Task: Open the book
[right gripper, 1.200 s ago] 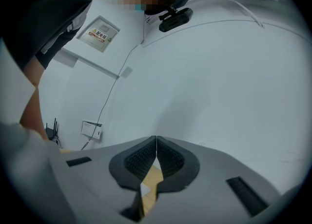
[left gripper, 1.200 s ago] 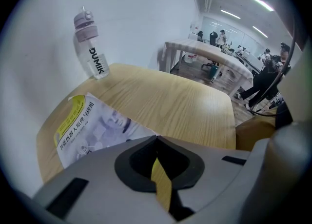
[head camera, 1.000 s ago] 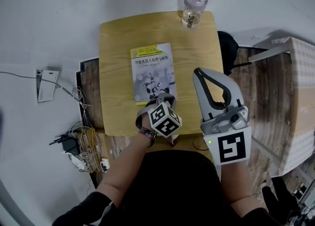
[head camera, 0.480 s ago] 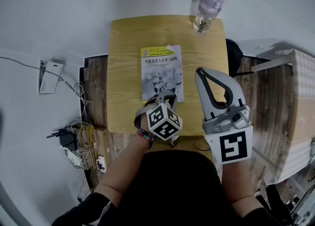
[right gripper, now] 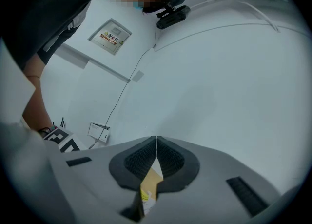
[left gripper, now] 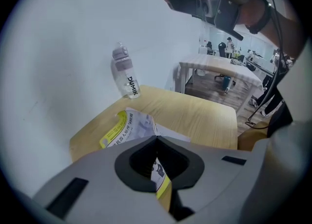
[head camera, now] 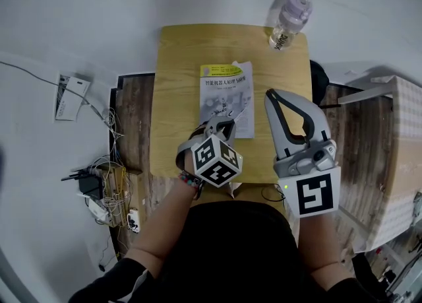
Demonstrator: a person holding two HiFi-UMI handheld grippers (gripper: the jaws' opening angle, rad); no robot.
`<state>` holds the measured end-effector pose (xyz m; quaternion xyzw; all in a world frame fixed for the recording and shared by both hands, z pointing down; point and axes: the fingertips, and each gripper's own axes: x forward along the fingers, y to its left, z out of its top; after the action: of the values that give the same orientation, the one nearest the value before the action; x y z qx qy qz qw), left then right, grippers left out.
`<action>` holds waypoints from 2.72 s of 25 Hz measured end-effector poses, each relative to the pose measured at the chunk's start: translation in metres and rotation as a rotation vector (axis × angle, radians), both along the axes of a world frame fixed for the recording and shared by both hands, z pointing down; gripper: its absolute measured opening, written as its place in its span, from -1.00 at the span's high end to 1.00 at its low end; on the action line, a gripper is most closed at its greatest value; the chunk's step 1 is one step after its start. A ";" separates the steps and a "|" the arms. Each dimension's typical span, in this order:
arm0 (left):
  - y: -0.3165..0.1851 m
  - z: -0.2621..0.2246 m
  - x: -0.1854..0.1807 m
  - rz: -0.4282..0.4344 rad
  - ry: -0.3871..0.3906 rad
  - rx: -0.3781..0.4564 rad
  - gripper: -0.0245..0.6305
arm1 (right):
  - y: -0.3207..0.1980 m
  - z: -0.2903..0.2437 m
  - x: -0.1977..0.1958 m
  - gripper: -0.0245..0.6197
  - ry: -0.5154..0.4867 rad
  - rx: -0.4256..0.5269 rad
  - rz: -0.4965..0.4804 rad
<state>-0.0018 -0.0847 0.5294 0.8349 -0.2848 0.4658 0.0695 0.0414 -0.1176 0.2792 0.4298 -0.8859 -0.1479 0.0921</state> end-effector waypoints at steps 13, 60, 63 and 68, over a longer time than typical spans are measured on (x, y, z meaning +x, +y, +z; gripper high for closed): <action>-0.012 -0.023 -0.049 -0.072 0.011 0.076 0.89 | 0.006 -0.016 -0.026 0.83 0.014 0.043 0.002; 0.008 0.058 -0.240 -0.429 -0.194 -0.002 0.89 | 0.001 -0.011 -0.066 0.83 -0.069 -0.029 -0.063; 0.012 0.069 -0.246 -0.430 -0.213 -0.032 0.89 | 0.000 -0.010 -0.065 0.83 -0.082 -0.038 -0.057; 0.019 0.082 -0.247 -0.413 -0.251 -0.047 0.89 | -0.002 -0.008 -0.063 0.83 -0.075 -0.040 -0.047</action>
<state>-0.2492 -0.0656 0.6111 0.6927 -0.4449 0.5485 0.1466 -0.0213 -0.1195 0.2708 0.4122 -0.9014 -0.1159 0.0642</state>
